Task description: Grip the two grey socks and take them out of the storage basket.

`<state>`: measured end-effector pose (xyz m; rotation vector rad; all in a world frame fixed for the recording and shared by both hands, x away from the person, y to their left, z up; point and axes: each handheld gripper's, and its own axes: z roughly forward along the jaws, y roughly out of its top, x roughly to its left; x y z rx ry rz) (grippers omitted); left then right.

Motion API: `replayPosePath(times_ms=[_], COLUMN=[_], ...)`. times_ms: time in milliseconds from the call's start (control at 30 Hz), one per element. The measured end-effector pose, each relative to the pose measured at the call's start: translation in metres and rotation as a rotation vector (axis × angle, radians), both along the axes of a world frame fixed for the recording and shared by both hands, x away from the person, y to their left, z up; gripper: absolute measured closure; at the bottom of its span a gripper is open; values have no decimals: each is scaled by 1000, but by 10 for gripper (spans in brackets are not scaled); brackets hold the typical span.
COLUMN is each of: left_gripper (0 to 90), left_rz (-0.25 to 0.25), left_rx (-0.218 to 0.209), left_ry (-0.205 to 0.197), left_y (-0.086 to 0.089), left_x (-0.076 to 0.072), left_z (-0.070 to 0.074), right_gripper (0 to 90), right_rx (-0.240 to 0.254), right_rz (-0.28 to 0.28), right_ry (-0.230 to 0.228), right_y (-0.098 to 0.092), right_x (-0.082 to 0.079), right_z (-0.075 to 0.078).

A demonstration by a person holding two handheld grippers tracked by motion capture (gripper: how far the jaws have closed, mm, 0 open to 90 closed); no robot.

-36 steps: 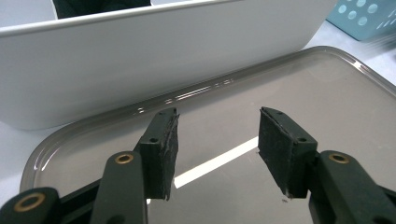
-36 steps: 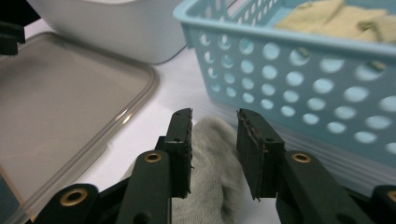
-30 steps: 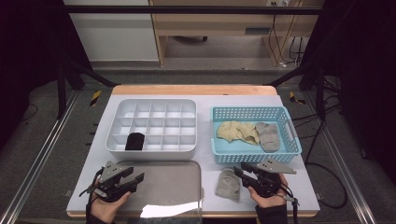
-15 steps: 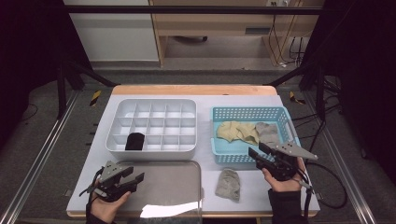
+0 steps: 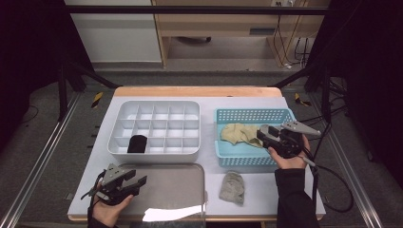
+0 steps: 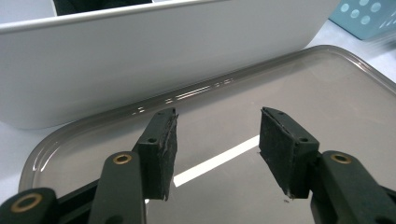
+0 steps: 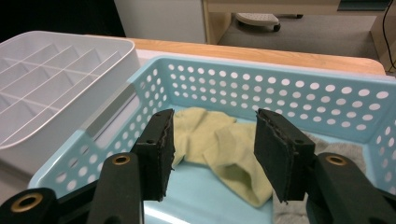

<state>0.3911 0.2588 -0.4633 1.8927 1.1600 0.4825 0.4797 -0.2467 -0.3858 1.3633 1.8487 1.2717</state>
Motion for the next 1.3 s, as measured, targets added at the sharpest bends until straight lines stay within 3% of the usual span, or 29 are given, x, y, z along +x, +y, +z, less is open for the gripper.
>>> replayPosePath(times_ms=[500,867,1300], left_gripper=[458,458,458], left_rz=[0,0,-4], left_rx=[-5,-4,-3], left_ry=[1,1,3], left_y=[1,1,1], left_x=[1,1,1], left_z=[0,0,-1], right_gripper=[469,463,463], right_rx=[-56,-55,-81], right_rz=[-77,-109,-159], right_ry=[32,36,83], right_y=[-5,-13,-22], right_x=[48,66,86], right_z=[2,-3,-21])
